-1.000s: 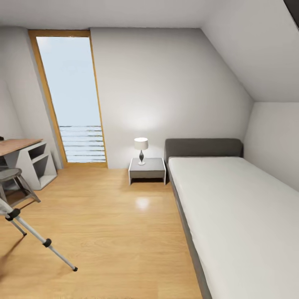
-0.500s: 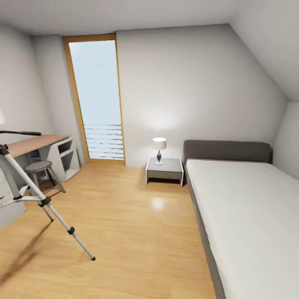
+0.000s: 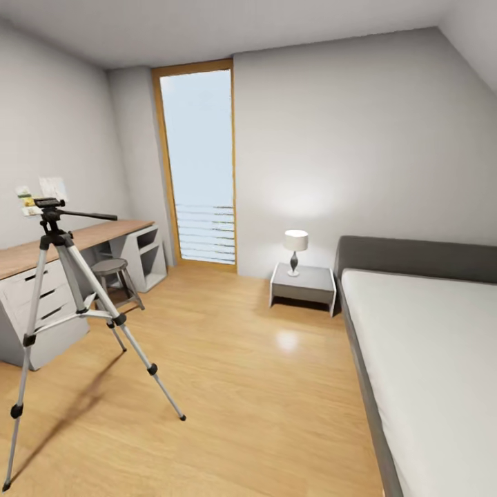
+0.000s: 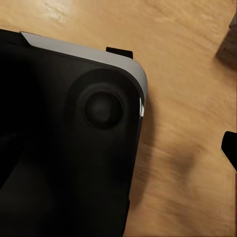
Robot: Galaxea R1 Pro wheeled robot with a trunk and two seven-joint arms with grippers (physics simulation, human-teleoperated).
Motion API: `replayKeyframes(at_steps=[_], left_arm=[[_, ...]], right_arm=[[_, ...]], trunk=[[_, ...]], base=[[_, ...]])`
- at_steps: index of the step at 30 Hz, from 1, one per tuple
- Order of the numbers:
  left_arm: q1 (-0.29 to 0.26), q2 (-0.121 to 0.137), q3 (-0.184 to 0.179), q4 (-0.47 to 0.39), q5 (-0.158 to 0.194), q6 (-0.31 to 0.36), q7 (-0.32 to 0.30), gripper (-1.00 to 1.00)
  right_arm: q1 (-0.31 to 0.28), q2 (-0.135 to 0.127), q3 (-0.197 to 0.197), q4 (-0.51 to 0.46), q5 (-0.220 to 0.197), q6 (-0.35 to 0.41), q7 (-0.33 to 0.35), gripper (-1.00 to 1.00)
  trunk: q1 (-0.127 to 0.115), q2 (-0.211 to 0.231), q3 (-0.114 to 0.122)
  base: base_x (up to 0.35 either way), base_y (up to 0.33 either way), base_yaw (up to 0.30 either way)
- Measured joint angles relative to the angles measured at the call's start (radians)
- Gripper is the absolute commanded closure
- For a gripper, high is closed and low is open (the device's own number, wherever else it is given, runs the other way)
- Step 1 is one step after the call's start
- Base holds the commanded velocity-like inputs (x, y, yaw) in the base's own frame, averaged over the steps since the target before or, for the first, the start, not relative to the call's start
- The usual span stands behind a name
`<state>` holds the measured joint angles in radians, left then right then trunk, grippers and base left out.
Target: Attach the digital camera to the camera tripod in the bedroom.
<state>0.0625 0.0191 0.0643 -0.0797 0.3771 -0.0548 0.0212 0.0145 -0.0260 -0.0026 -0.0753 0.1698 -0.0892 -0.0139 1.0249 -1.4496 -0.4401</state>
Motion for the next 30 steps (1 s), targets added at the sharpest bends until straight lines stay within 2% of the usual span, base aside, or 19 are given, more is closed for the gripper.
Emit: replayKeyframes(at_steps=[30], left_arm=[[0.000,0.001,-0.001,0.000,-0.001,0.000,0.000,-1.00]], right_arm=[[0.000,-0.006,-0.006,0.000,-0.002,-0.011,0.000,-1.00]], trunk=[[0.000,0.000,0.000]], base=[[0.000,0.000,0.300]])
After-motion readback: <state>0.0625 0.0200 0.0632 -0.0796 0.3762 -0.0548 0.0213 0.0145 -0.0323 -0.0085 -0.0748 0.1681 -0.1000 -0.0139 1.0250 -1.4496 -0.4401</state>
